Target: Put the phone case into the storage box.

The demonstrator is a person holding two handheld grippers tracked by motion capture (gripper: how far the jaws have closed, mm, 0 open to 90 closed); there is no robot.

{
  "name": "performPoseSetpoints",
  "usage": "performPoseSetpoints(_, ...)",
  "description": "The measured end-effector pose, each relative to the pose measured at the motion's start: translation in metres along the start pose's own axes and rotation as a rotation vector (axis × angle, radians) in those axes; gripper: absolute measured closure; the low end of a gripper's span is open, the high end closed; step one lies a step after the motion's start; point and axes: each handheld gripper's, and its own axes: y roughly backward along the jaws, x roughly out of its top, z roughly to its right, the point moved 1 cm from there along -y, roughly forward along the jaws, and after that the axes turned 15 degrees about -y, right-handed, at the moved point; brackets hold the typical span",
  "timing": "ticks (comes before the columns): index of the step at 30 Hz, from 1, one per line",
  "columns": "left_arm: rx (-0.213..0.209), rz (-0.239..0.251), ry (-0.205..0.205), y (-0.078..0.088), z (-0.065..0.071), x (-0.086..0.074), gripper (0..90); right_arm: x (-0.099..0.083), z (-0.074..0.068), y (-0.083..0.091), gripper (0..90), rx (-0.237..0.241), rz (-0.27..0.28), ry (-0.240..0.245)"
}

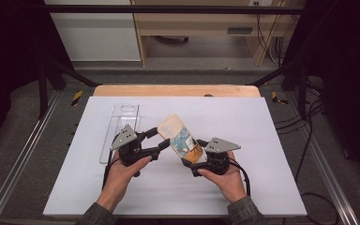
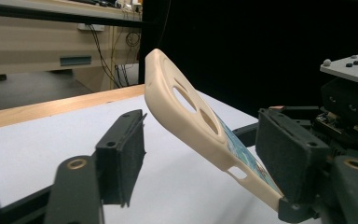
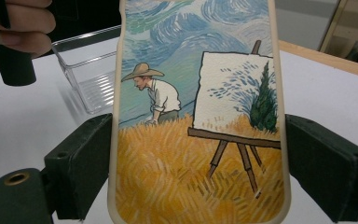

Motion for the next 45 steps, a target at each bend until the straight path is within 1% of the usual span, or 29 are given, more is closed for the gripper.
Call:
performPoseSetpoints(1,-0.008,0.004,0.011,0.0,0.0,0.0,35.7,0.0,-0.001,-0.001,11.9,0.001,0.0,0.001)
performPoseSetpoints(2,-0.008,0.004,0.011,0.0,0.0,0.0,37.3,0.0,-0.001,-0.001,11.9,0.001,0.0,0.001)
performPoseSetpoints(3,-0.012,0.006,0.017,0.0,0.0,0.0,37.3,0.0,-0.001,-0.001,11.9,0.0,0.001,0.002)
performPoseSetpoints(5,-0.016,0.01,0.029,0.0,-0.001,0.0,41.2,0.0,-0.001,-0.001,11.9,0.001,0.004,0.0)
performPoseSetpoints(6,-0.021,0.015,0.035,0.0,-0.001,0.0,45.2,0.0,-0.001,-0.001,11.9,0.001,0.005,-0.001)
performPoseSetpoints(7,-0.024,0.017,0.038,0.0,-0.001,0.0,45.2,0.0,-0.001,-0.001,11.9,0.001,0.005,-0.001)
performPoseSetpoints(9,-0.025,0.014,0.041,0.0,-0.002,0.0,49.2,0.0,-0.001,-0.001,11.9,0.003,0.007,-0.005)
performPoseSetpoints(12,-0.027,0.018,0.054,0.0,-0.003,-0.001,51.6,-0.001,-0.001,-0.001,11.9,0.003,0.007,-0.006)
performPoseSetpoints(13,-0.03,0.018,0.058,0.0,-0.004,-0.002,54.6,-0.001,-0.001,-0.001,11.8,0.004,0.006,-0.006)
performPoseSetpoints(17,-0.039,0.023,0.074,0.001,-0.005,-0.002,58.1,-0.001,-0.001,-0.002,11.8,0.006,0.002,-0.005)
performPoseSetpoints(18,-0.043,0.024,0.079,0.001,-0.005,-0.002,60.1,-0.001,-0.001,-0.002,11.8,0.008,-0.001,-0.005)
performPoseSetpoints(21,-0.056,0.03,0.091,0.0,-0.005,-0.002,62.3,-0.002,-0.001,-0.003,11.8,0.01,-0.002,-0.004)
performPoseSetpoints(24,-0.066,0.035,0.096,0.0,-0.004,-0.001,66.2,-0.002,-0.002,-0.004,11.7,0.015,-0.006,-0.003)
performPoseSetpoints(31,-0.104,0.051,0.118,0.001,-0.002,0.0,70.7,-0.003,-0.002,-0.005,11.7,0.019,-0.015,-0.001)
performPoseSetpoints(32,-0.104,0.051,0.118,0.001,-0.002,0.0,71.3,-0.003,-0.002,-0.005,11.7,0.019,-0.015,-0.001)
performPoseSetpoints(35,-0.123,0.057,0.121,0.0,0.0,0.002,73.0,-0.004,-0.002,-0.006,11.7,0.021,-0.019,0.001)
performPoseSetpoints(36,-0.128,0.058,0.113,0.0,0.002,0.004,73.9,-0.004,-0.002,-0.006,11.7,0.023,-0.022,0.002)
performPoseSetpoints(37,-0.128,0.058,0.113,0.0,0.002,0.004,74.8,-0.004,-0.002,-0.006,11.7,0.023,-0.022,0.002)
performPoseSetpoints(41,-0.158,0.069,0.123,-0.002,0.008,0.009,77.8,-0.005,-0.002,-0.007,11.7,0.022,-0.026,0.006)
performPoseSetpoints(43,-0.162,0.069,0.121,-0.003,0.01,0.011,79.5,-0.005,-0.002,-0.007,11.7,0.024,-0.026,0.005)
performPoseSetpoints(45,-0.166,0.068,0.105,-0.003,0.012,0.013,80.3,-0.005,-0.002,-0.007,12.0,0.027,-0.027,0.006)
